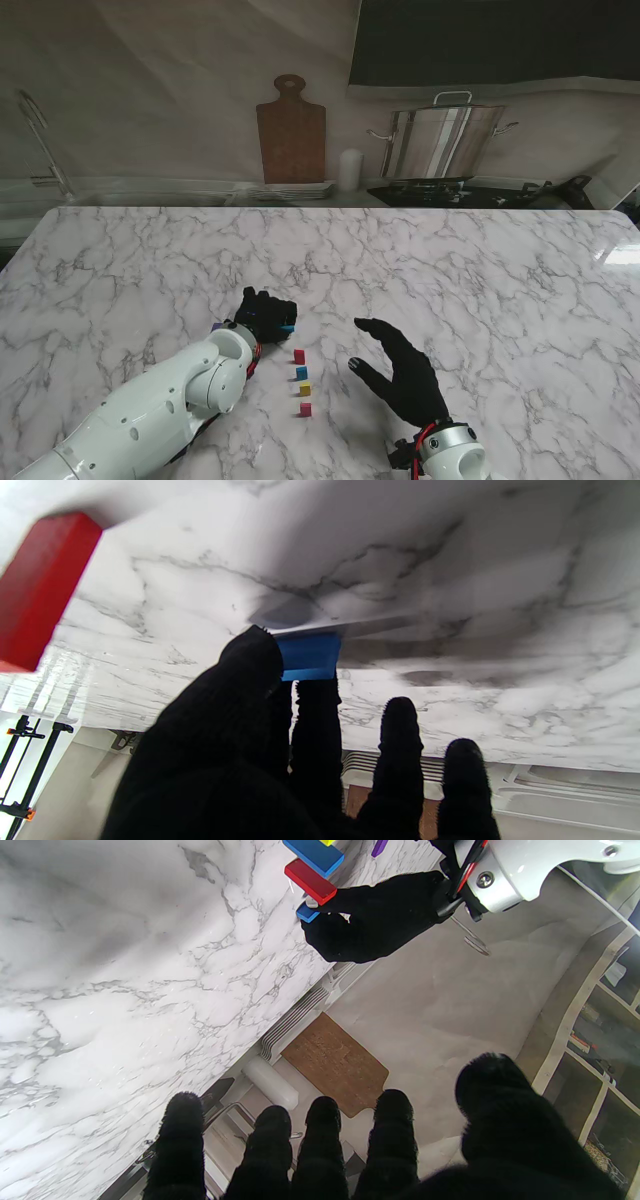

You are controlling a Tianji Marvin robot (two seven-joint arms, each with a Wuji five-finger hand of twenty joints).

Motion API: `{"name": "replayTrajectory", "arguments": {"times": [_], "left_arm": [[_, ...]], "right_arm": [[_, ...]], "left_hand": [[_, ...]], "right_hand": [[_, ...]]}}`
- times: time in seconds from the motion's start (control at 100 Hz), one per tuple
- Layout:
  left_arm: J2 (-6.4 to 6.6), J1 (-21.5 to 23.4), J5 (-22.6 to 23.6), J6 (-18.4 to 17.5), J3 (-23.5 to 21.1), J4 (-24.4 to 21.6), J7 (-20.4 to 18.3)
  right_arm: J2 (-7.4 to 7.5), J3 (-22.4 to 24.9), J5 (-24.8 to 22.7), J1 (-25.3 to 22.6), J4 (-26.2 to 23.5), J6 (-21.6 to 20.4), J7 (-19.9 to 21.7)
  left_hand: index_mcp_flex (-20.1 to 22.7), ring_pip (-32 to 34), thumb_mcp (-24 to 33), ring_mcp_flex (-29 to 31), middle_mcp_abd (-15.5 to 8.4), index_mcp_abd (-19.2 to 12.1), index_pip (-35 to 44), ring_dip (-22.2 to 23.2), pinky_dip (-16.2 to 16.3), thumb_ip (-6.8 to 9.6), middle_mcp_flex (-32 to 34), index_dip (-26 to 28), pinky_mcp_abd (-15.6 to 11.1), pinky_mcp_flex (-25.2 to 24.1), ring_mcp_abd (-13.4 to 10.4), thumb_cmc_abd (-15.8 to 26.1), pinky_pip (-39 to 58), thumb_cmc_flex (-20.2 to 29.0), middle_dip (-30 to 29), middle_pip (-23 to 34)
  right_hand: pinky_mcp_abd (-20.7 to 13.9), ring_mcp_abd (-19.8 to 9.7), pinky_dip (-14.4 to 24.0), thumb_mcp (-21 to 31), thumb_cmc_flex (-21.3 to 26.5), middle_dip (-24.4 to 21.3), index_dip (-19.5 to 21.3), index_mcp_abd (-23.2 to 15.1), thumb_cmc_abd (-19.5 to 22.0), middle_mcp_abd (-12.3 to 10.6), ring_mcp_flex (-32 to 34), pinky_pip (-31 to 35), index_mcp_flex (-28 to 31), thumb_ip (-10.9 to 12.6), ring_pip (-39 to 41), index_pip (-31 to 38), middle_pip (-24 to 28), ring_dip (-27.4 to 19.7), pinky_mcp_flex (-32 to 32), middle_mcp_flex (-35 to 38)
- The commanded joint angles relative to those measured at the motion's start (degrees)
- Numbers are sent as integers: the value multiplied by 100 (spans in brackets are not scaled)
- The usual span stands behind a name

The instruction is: Arrange dominoes in a row

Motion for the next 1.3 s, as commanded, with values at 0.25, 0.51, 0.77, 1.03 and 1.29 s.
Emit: {"name": "replayTrajectory", "arguments": {"times": [0.25,0.51,0.77,1.03,1.29], "left_arm": [[-29,26,-18,33,49,83,-89],[-10,173,24,-33,-166,-121,-74],[18,377,125,-122,-480,-416,-54],[19,503,132,-167,-634,-561,-17],[-19,572,34,-143,-733,-588,104]], "right_arm": [[-10,10,13,-28,-11,31,-6],[-13,8,18,-21,-1,27,-15],[-11,-1,13,-11,10,22,-10],[-9,0,10,-18,3,15,-7],[-8,0,4,-29,-12,18,-8]], "left_hand": [[302,35,-264,-147,182,-166,750,67,214,125,53,101,105,-80,153,264,-115,342,55,-512],[606,20,-176,-832,613,-189,738,148,205,112,-1943,-66,63,-99,130,45,-609,269,-1173,409],[760,552,-131,-840,461,-161,647,577,463,88,-1743,-128,82,-98,70,-40,-770,230,1296,1499],[423,608,-286,-49,-419,-613,750,515,479,126,250,57,66,-58,-145,177,-444,282,895,933],[311,310,-305,556,-367,-532,761,161,354,142,1408,151,105,-53,-82,243,3,365,-531,-997]], "right_hand": [[-196,-150,88,-64,144,24,88,-101,204,-63,-52,64,-201,166,-102,75,70,-70,-20,-166],[-196,-150,88,-64,142,23,87,-102,206,-56,-51,66,-205,166,-102,73,67,-70,-17,-166],[-198,-149,88,-63,143,23,88,-106,204,-62,-54,65,-199,166,-103,77,67,-71,-21,-167],[-194,-149,88,-62,142,23,87,-100,205,-58,-54,65,-199,166,-103,77,66,-71,-21,-169],[-198,-147,88,-63,141,24,86,-100,208,-74,-54,65,-200,165,-103,79,68,-70,-19,-164]]}}
